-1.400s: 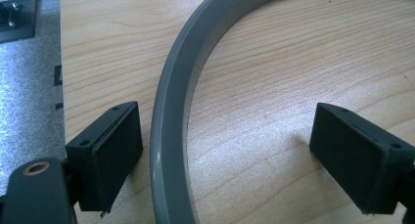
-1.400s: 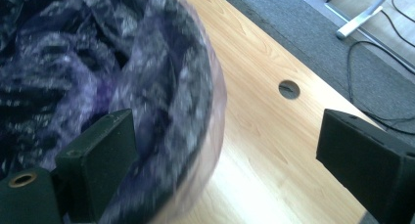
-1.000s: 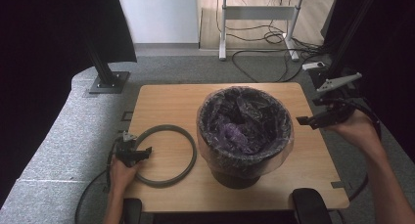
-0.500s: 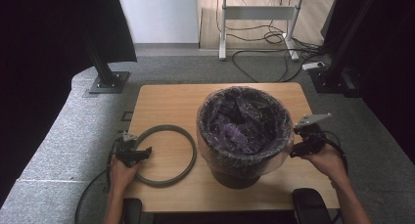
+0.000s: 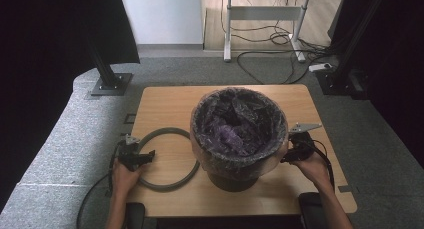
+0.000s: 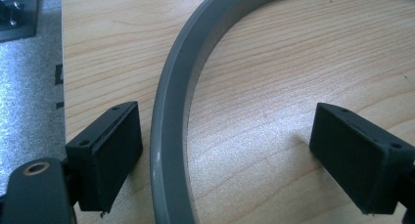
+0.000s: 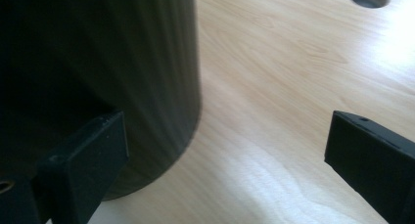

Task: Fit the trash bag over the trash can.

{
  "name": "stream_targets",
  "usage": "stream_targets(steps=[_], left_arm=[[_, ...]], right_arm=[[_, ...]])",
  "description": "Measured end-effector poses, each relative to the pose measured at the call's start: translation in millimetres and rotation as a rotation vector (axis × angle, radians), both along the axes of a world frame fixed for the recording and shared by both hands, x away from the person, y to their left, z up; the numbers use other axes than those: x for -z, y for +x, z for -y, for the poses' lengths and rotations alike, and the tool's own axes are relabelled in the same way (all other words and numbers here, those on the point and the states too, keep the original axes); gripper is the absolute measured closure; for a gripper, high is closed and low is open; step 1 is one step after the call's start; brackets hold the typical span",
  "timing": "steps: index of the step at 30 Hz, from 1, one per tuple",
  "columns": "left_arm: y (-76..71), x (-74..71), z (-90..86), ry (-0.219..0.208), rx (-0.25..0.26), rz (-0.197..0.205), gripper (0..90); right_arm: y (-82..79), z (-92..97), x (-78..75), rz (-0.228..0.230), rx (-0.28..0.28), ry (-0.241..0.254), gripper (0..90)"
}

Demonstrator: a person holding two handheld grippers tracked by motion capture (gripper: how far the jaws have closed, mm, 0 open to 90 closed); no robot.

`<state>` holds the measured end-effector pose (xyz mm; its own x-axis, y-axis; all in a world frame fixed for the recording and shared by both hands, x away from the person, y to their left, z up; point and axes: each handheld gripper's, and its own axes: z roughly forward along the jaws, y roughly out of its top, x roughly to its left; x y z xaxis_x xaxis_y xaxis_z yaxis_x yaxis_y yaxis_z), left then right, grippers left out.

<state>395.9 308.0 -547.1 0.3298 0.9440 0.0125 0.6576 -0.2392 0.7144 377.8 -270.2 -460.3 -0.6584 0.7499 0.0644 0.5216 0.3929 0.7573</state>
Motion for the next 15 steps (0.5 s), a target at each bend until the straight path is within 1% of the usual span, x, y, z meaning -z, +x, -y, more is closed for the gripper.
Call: stream_targets(steps=[2,3,4,5,7,8,12,14,15], left_arm=[[-0.7,0.0,-0.4,-0.001,0.006,0.000,12.1],[-1.0,0.0,-0.6,-0.001,0.008,0.000,12.1],[-1.0,0.0,-0.6,-0.001,0.008,0.000,12.0],[-1.2,0.0,-0.7,-0.001,0.009,0.000,12.0],[-1.8,0.1,-0.8,-0.001,0.011,0.000,12.1],[-2.0,0.1,-0.6,-0.002,0.009,0.000,12.1],[-2.7,0.1,0.1,-0.001,0.000,0.001,12.2],[-2.9,0.1,0.2,-0.001,-0.002,0.001,12.2],[-2.9,0.1,0.2,-0.001,-0.002,0.001,12.2]], right_arm=[[1.8,2.2,6.0,0.015,0.032,-0.034,0.9],[3.3,5.6,11.3,0.008,0.053,-0.049,0.0],[3.3,5.6,11.3,0.008,0.053,-0.049,0.0],[4.5,9.6,17.5,0.002,0.074,-0.055,0.0],[5.2,16.9,28.0,-0.006,0.095,-0.052,0.0],[5.2,21.8,36.3,-0.016,0.116,-0.053,0.0],[4.1,34.9,58.2,-0.034,0.161,-0.070,0.0],[3.0,39.4,67.0,-0.039,0.176,-0.079,0.0],[3.0,39.4,67.0,-0.039,0.176,-0.079,0.0]])
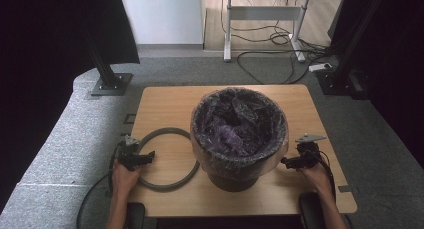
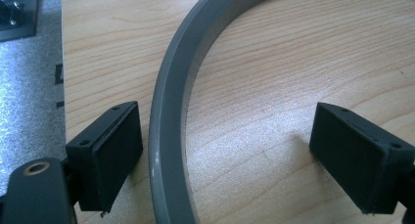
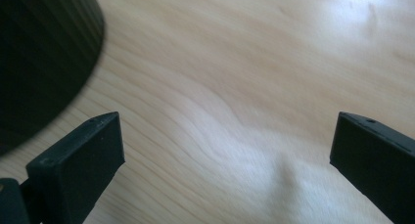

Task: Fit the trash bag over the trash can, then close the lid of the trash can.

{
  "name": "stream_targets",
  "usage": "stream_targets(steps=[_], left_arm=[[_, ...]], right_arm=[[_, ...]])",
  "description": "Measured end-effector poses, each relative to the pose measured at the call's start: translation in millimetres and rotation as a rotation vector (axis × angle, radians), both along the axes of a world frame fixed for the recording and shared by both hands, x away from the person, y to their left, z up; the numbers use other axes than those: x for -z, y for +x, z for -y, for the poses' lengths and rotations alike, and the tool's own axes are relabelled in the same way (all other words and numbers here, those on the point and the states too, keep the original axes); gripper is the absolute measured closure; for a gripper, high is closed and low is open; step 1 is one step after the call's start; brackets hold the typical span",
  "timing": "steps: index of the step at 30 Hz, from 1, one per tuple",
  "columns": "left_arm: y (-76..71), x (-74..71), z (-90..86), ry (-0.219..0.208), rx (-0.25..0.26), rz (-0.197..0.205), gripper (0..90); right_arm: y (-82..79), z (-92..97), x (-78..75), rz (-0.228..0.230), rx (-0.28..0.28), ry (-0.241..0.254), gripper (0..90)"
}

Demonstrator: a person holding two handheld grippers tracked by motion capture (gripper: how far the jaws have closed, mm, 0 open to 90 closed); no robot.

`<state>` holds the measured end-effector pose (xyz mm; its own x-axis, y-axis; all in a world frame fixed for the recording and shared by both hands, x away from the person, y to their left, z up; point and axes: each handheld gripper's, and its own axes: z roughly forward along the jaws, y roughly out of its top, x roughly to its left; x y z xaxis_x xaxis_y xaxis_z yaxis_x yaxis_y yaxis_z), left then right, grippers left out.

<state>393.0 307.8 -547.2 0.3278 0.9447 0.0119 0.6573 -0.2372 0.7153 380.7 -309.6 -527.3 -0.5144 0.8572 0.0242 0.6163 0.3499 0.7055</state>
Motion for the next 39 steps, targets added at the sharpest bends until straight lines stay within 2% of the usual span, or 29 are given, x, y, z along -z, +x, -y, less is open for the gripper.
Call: stream_targets(steps=[1,9,13,16,20,34,39], left_arm=[[-0.1,0.0,0.0,0.000,-0.001,0.000,12.2],[-0.1,0.0,0.0,0.000,-0.001,0.000,12.3],[-0.1,0.0,0.0,0.000,-0.001,0.000,12.2],[-0.2,0.0,0.0,0.000,0.000,0.000,12.3],[-1.8,-0.3,-1.8,0.001,0.027,-0.003,12.1],[3.2,-9.3,-0.7,0.036,0.036,-0.100,13.9],[6.5,-13.4,0.7,0.052,0.034,-0.148,14.7]], right_arm=[[-1.1,4.1,7.9,-0.011,0.010,-0.009,0.0],[-3.9,12.4,24.6,-0.018,0.037,-0.043,0.0],[-7.1,16.8,30.1,0.020,0.033,-0.007,0.0],[-8.4,17.1,30.1,0.019,0.039,-0.006,0.0],[-8.8,16.9,30.1,0.019,0.039,-0.007,0.0],[-9.3,16.8,30.2,0.019,0.044,-0.006,0.0],[-9.5,16.7,30.2,0.020,0.047,-0.006,0.0]])
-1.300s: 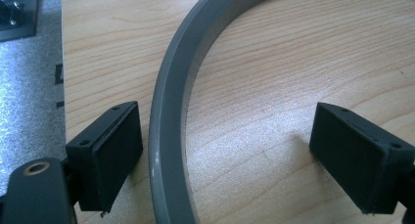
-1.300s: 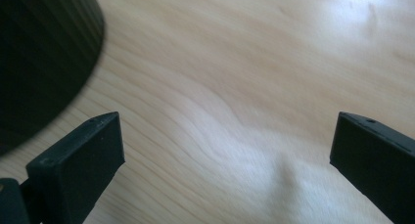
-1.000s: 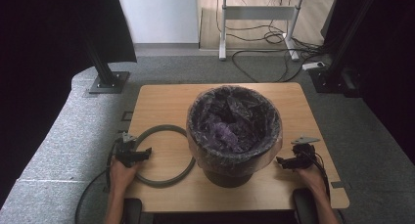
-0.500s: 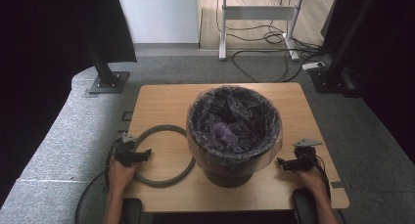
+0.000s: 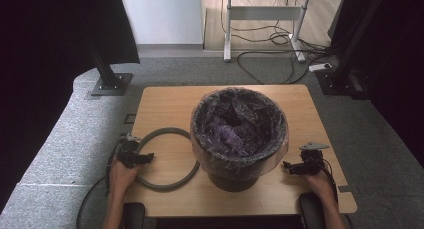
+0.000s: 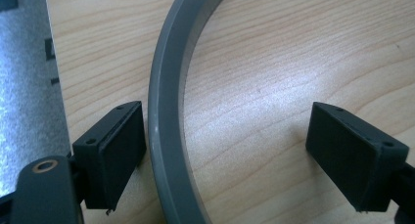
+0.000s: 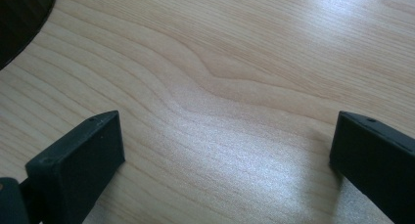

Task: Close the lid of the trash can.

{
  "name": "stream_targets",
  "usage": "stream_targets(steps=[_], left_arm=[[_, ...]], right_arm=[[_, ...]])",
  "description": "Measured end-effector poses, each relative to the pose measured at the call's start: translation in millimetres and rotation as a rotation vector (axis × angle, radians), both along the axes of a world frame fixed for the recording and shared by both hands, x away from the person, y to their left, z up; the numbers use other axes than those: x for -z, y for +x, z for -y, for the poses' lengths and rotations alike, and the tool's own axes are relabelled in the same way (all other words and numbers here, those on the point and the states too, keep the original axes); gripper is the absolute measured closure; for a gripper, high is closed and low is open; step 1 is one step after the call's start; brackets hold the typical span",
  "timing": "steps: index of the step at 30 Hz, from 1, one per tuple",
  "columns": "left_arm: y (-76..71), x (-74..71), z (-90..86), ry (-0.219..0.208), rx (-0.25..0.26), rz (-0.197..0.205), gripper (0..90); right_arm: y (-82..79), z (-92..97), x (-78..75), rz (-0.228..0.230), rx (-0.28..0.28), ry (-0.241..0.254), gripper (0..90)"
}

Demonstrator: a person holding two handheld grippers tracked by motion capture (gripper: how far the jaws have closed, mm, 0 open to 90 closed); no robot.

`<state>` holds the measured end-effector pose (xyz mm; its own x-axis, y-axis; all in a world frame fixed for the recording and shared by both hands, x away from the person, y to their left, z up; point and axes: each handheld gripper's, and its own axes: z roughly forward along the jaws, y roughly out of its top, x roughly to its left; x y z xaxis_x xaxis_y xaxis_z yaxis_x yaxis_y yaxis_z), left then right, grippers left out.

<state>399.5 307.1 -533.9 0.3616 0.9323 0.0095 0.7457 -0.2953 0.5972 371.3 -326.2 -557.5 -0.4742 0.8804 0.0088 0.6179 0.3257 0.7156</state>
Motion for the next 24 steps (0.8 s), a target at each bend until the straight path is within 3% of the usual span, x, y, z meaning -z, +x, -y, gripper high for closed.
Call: stream_targets(steps=[4,14,24], left_arm=[[3.7,-4.1,1.5,0.021,-0.003,-0.054,14.7],[22.0,-16.1,5.4,0.094,-0.011,-0.249,16.8],[42.3,-26.5,3.4,0.144,-0.036,-0.395,37.4]], right_arm=[[-0.1,-0.1,0.0,0.000,0.001,0.000,0.0],[-0.2,-0.1,0.0,0.000,0.001,0.000,0.0],[-0.1,0.0,0.1,0.002,0.000,-0.001,0.0]])
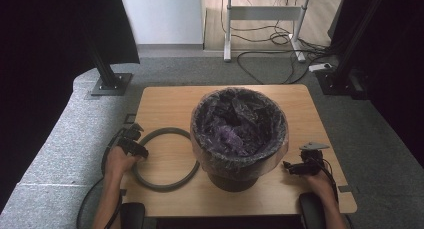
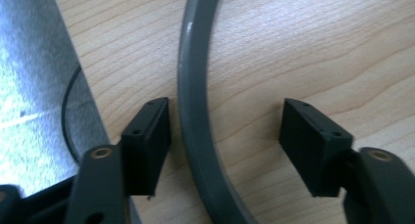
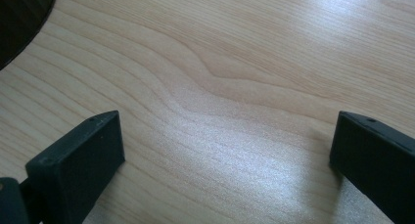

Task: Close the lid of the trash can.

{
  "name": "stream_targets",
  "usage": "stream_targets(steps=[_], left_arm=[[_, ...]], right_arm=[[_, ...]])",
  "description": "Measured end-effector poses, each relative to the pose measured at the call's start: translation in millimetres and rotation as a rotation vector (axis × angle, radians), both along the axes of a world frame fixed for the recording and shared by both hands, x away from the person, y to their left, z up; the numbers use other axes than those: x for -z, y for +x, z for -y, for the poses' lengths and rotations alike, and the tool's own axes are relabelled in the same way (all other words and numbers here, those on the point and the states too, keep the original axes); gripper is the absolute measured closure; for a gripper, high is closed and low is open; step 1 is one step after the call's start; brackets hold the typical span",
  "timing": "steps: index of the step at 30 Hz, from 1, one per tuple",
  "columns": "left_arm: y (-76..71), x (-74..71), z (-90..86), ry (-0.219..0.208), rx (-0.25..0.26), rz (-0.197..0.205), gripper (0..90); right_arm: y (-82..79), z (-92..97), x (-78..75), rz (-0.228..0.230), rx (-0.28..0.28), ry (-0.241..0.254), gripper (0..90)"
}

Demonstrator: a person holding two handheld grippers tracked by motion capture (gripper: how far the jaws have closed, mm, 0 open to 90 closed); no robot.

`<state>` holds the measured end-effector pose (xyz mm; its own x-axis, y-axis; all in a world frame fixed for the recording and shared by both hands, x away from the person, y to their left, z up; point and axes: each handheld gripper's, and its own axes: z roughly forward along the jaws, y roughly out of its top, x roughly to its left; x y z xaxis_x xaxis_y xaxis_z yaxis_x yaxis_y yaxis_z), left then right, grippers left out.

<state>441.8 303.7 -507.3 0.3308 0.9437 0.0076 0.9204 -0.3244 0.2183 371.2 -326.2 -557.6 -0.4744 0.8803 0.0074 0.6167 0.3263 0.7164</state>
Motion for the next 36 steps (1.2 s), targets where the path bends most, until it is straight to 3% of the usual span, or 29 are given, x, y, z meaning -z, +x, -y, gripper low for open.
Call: stream_targets(steps=[5,12,17,22,25,31,36], left_arm=[[10.4,-3.4,-0.7,0.025,-0.002,-0.073,47.4],[20.2,-5.8,-1.0,0.042,-0.072,-0.144,75.7],[24.2,-6.0,-0.3,0.043,-0.086,-0.173,78.9],[27.7,-5.8,-8.0,-0.048,-0.090,-0.226,79.5],[29.9,-6.7,-11.8,-0.069,-0.087,-0.261,79.6],[32.3,-21.8,-16.1,-0.091,-0.076,-0.303,79.7],[32.2,-39.3,-19.4,-0.109,-0.071,-0.315,79.7]], right_arm=[[0.0,0.0,0.0,0.000,0.000,0.000,0.0],[0.0,0.1,0.0,0.000,0.000,-0.001,0.0],[0.0,0.1,0.0,0.000,0.000,-0.001,0.0],[0.0,0.1,-0.1,0.000,0.000,-0.001,0.0],[0.0,0.0,0.0,0.000,0.000,0.000,0.0],[0.0,0.1,0.0,0.000,0.000,-0.001,0.0],[0.1,0.0,-0.1,0.000,0.000,-0.001,0.0]])
